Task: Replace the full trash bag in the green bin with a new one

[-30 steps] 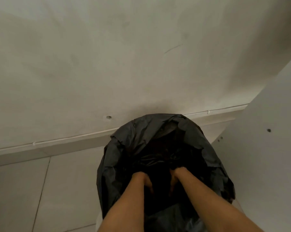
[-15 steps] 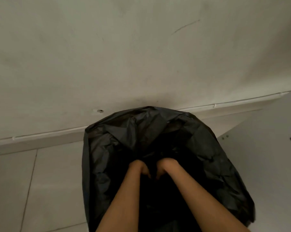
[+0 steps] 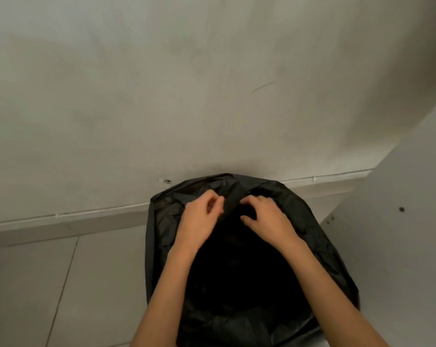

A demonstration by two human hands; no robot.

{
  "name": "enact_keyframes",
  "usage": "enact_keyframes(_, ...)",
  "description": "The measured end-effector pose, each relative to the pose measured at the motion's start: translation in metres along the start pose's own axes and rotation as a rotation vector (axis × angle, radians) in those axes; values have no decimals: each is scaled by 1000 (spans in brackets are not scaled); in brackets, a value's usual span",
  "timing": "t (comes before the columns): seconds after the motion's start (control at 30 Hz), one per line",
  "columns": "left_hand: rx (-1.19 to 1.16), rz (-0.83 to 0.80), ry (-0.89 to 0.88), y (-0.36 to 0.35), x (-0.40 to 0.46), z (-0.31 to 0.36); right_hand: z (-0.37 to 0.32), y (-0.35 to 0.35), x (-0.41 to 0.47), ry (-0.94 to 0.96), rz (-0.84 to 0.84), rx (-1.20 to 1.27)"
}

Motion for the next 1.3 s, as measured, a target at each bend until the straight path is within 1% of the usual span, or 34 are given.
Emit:
enact_keyframes(0.03,88,223,-37,34,-5,-4,0,27,-13,-3,203,-71)
enact_keyframes(0.07,141,368,-10,59,-13,-18,9,43,-27,-75,330,-144)
enact_keyframes(0.1,128,407,94,71,-21,-46,26,47,-41,-203,351,-178)
enact_keyframes(0.13,3,376,290,73,-31,-81,47,42,-54,-349,292,-157)
enact_keyframes(0.17,-158,301,533,63,-48,-116,65,32,-66,-469,209,-106)
enact_keyframes(0.2,-269,233,706,51,-65,-146,79,23,-76,-543,145,-50)
enact_keyframes(0.23,-318,185,798,43,-81,-161,87,20,-84,-579,125,-4)
enact_keyframes(0.27,-318,181,801,44,-93,-164,93,23,-92,-598,151,28)
enact_keyframes(0.3,-243,270,780,56,-100,-164,95,31,-100,-610,209,51)
enact_keyframes(0.33,-179,434,747,75,-104,-160,96,41,-110,-624,277,69)
enact_keyframes(0.37,-144,623,665,98,-108,-146,94,50,-119,-632,333,77)
enact_keyframes(0.4,-103,785,487,119,-112,-119,89,56,-128,-627,364,74)
enact_keyframes(0.43,-74,841,242,131,-117,-81,81,58,-135,-611,370,64)
enact_keyframes(0.47,-31,776,-44,127,-122,-41,75,53,-140,-596,351,57)
enact_keyframes(0.5,43,628,-327,109,-132,-3,71,44,-146,-602,320,68)
enact_keyframes(0.53,193,455,-555,80,-146,20,71,31,-151,-636,285,115)
enact_keyframes(0.57,381,290,-711,48,-161,27,73,17,-157,-683,263,206)
enact_keyframes(0.6,558,153,-791,21,-171,18,75,4,-162,-724,269,336)
enact_keyframes(0.63,668,49,-783,2,-177,3,79,-5,-166,-748,311,488)
enact_keyframes(0.67,709,8,-743,-7,-180,-9,83,-10,-169,-771,385,637)
enact_keyframes(0.73,711,40,-639,-10,-179,-22,91,-18,-176,-877,525,890)
enact_keyframes(0.8,724,147,-572,-6,-176,-25,92,-33,-179,-1003,576,1140)
enact_keyframes(0.87,715,224,-542,-9,-179,-30,92,-52,-176,-1054,618,1382)
enact_keyframes(0.9,697,245,-525,-13,-182,-34,92,-59,-175,-1063,642,1463)
enact_keyframes(0.97,650,302,-511,-17,-188,-43,91,-68,-173,-1057,655,1536)
enact_keyframes(1.03,616,340,-527,-18,-187,-48,94,-70,-168,-1026,651,1556)
enact_keyframes(1.1,590,359,-553,-18,-182,-48,100,-68,-163,-999,672,1494)
enact_keyframes(1.13,603,354,-555,-19,-179,-47,107,-64,-162,-995,709,1398)
enact_keyframes(1.2,638,323,-551,-21,-178,-45,118,-44,-168,-986,814,1045)
enact_keyframes(1.27,599,310,-566,-15,-183,-43,110,-17,-172,-890,879,733)
enact_keyframes(1.3,541,305,-588,-9,-187,-41,102,-6,-172,-831,897,657)
Point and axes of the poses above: each hand's wrist, its own x-axis towards the middle knuckle, its own y-axis out of the back of the hand, z = x × y, the point moved 9 cm from there along x, towards the middle knuckle, and after that the axes turned 12 degrees about z, right-handed, at the moved point
